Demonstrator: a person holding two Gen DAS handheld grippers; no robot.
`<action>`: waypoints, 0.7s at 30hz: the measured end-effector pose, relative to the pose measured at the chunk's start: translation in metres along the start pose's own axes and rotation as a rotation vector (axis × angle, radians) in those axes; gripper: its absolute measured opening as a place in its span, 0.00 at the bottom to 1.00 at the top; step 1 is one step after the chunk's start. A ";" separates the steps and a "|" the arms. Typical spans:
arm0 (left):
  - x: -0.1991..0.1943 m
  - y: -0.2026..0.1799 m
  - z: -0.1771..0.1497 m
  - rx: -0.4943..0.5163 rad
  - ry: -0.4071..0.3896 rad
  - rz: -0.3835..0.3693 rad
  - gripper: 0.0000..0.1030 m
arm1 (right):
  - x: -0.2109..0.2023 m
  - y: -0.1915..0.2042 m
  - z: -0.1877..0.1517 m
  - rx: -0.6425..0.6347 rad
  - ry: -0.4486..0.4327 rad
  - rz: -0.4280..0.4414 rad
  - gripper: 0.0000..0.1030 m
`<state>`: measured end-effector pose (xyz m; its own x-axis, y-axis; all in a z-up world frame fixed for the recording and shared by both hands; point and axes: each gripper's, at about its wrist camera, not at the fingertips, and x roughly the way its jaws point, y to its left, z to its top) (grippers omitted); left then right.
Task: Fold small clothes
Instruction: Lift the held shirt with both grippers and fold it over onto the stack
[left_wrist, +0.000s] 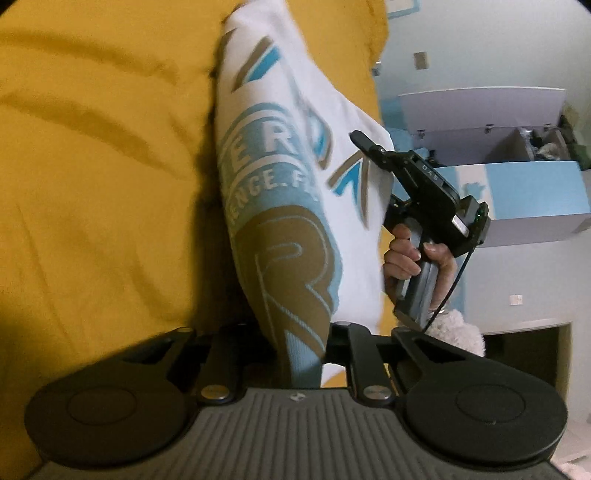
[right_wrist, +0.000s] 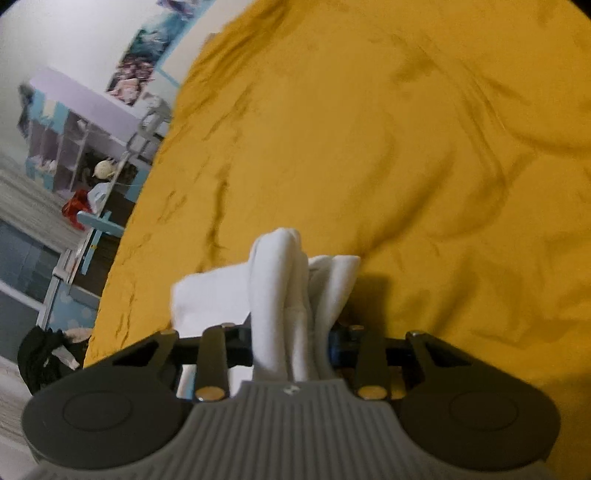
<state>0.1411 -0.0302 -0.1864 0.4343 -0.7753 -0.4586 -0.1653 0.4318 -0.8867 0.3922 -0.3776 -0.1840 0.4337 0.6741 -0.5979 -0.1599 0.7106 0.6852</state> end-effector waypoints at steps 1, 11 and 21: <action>-0.004 -0.005 0.002 0.004 -0.006 -0.014 0.18 | -0.005 0.012 0.003 -0.023 -0.004 0.013 0.28; -0.120 -0.026 0.016 0.070 -0.232 -0.062 0.18 | -0.006 0.145 0.024 -0.177 -0.035 0.159 0.27; -0.260 -0.021 0.010 0.174 -0.460 0.094 0.18 | 0.114 0.288 0.005 -0.228 0.006 0.422 0.27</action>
<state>0.0402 0.1666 -0.0479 0.7764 -0.4628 -0.4279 -0.0896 0.5909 -0.8018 0.3997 -0.0974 -0.0530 0.2839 0.9141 -0.2896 -0.5120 0.3999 0.7602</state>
